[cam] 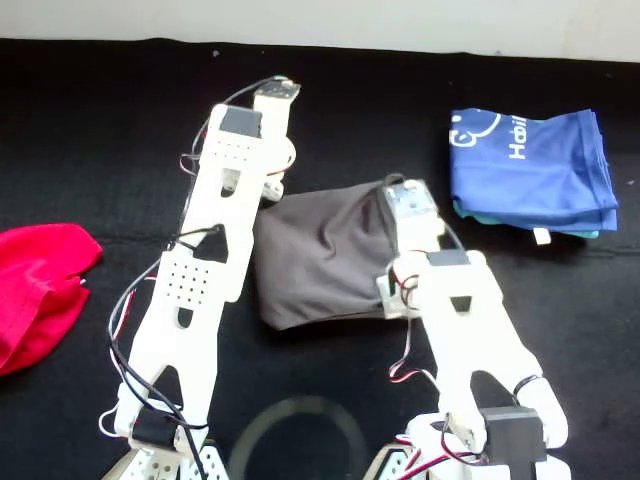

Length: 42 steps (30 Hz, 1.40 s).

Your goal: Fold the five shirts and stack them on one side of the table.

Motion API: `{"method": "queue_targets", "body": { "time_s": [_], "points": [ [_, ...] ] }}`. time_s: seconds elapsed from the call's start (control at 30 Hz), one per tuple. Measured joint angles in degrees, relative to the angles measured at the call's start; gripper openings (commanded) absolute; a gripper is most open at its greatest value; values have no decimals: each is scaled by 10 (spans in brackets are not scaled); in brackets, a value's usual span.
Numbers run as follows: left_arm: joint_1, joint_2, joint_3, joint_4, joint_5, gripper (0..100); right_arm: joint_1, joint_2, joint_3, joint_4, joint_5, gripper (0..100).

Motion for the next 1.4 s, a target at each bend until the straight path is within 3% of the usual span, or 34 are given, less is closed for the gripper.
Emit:
{"method": "queue_targets", "body": {
  "time_s": [0.37,0.6,0.9,1.0,1.13,1.4],
  "points": [
    [-33,1,40,-37,3,8,28,-2,31,-13,-1,7],
    [-53,2,36,-37,3,8,30,-141,33,50,-1,7],
    [-61,9,-154,79,0,8,30,-329,-64,151,-1,7],
    [-58,8,-198,93,0,8,30,-298,-104,133,-1,7],
    [-60,-2,-157,100,0,8,30,-178,-189,109,-1,7],
    [-54,-250,151,101,0,9,30,137,-433,120,-1,7]
  ]
}}
